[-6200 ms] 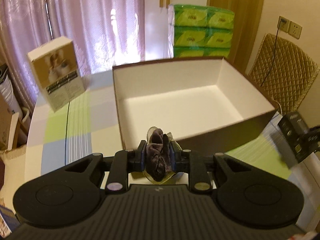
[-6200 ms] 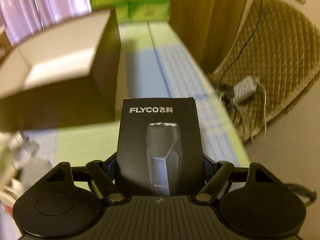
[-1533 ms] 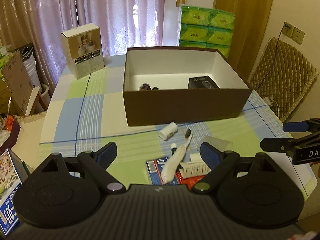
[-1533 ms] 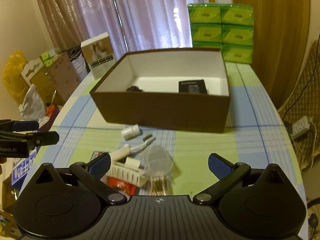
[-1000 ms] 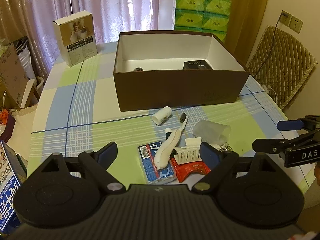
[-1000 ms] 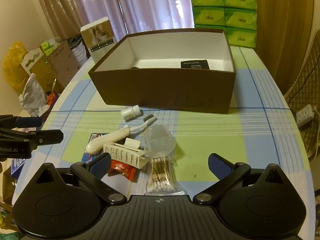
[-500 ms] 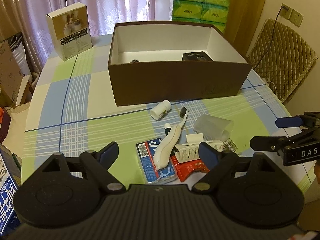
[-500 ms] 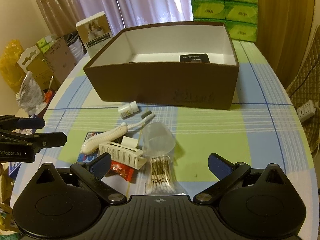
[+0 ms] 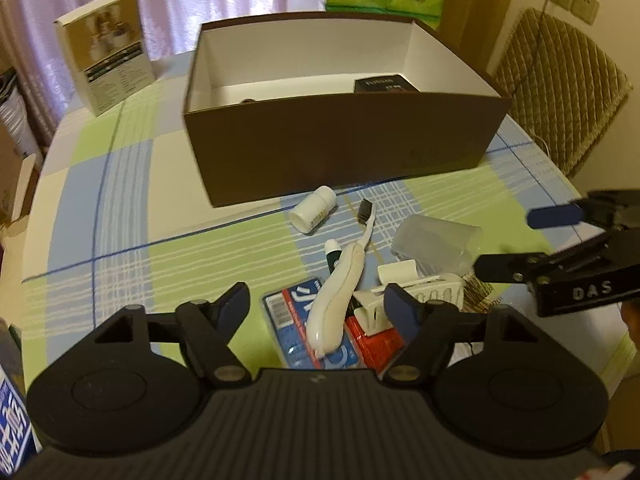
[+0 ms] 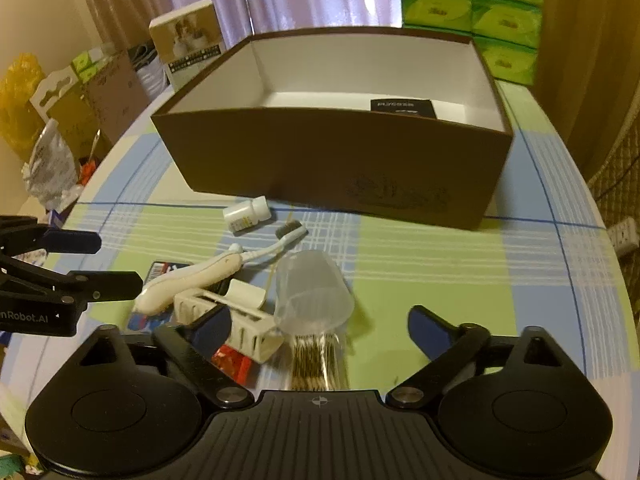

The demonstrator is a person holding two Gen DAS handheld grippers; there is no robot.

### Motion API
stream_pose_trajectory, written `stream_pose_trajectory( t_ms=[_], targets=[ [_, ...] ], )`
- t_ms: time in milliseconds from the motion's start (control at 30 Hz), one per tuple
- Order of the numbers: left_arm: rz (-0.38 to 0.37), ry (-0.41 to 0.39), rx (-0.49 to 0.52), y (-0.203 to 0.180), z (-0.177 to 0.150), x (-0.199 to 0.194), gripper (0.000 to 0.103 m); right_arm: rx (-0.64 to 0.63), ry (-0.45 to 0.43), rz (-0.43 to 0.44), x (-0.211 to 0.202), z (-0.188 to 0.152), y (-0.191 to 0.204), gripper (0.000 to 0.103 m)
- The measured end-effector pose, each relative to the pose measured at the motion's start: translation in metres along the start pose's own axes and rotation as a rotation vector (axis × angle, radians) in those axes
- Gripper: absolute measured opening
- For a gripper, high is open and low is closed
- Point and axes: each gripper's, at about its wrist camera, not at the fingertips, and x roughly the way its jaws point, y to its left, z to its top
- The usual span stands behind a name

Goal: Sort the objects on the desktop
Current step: 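Grasp the white toothbrush with the left tool while the right tool grasps the clear cup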

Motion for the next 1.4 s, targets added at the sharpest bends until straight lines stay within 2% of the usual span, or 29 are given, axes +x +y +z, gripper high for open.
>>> stream_pose_trajectory(
  t_ms=[167, 367, 467, 533, 667, 800, 967, 1267, 1333, 1367, 1400],
  targets=[
    [-0.034, 0.038, 0.068, -0.004, 0.010, 0.025, 0.059, -0.032, 0.036, -0.010, 0.022, 0.006, -0.002, 0.081],
    [-0.111, 0.105, 0.155, -0.007, 0.022, 0.055, 0.045, -0.015, 0.065, -0.018, 0.034, 0.007, -0.007, 0.080],
    [-0.149, 0.152, 0.194, -0.008, 0.027, 0.071, 0.034, -0.004, 0.070, -0.018, 0.035, 0.009, -0.010, 0.080],
    [-0.158, 0.174, 0.222, -0.008, 0.031, 0.081, 0.031, 0.005, 0.071, -0.018, 0.036, 0.010, -0.013, 0.080],
    [-0.209, 0.224, 0.248, -0.008, 0.034, 0.095, 0.013, 0.016, 0.080, -0.017, 0.040, 0.011, -0.016, 0.080],
    [-0.219, 0.219, 0.268, -0.010, 0.034, 0.097, 0.012, 0.013, 0.092, -0.013, 0.045, 0.012, -0.016, 0.080],
    [-0.225, 0.172, 0.203, -0.001, 0.038, 0.086, 0.012, 0.000, 0.096, -0.006, 0.053, 0.017, -0.014, 0.080],
    [-0.177, 0.110, 0.134, 0.016, 0.040, 0.061, 0.012, -0.052, 0.136, 0.003, 0.073, 0.024, -0.010, 0.079],
    [-0.176, 0.108, 0.119, 0.018, 0.039, 0.056, 0.012, -0.065, 0.157, 0.012, 0.079, 0.024, -0.009, 0.068],
    [-0.176, 0.106, 0.114, 0.019, 0.039, 0.055, 0.012, -0.067, 0.168, 0.023, 0.081, 0.024, -0.010, 0.056],
    [-0.175, 0.104, 0.110, 0.020, 0.038, 0.053, 0.012, -0.068, 0.178, 0.035, 0.082, 0.024, -0.011, 0.050]
  ],
)
